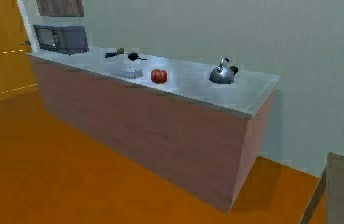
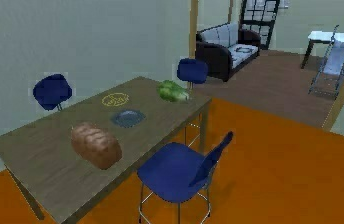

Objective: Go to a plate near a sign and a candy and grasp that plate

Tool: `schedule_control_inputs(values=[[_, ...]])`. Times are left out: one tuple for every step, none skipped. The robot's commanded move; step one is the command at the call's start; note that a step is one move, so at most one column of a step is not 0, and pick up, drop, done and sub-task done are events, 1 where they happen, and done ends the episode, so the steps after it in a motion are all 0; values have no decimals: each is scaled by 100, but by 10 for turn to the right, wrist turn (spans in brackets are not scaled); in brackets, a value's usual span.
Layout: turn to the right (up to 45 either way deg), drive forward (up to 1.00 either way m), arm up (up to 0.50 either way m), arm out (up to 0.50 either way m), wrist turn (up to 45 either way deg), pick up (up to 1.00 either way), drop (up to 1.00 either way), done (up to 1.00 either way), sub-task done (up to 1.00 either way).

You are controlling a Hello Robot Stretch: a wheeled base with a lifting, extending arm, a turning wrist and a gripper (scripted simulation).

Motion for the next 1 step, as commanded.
schedule_control_inputs(values=[[0, 10, 0, 0, 0, 0, 0, 0, 0]])
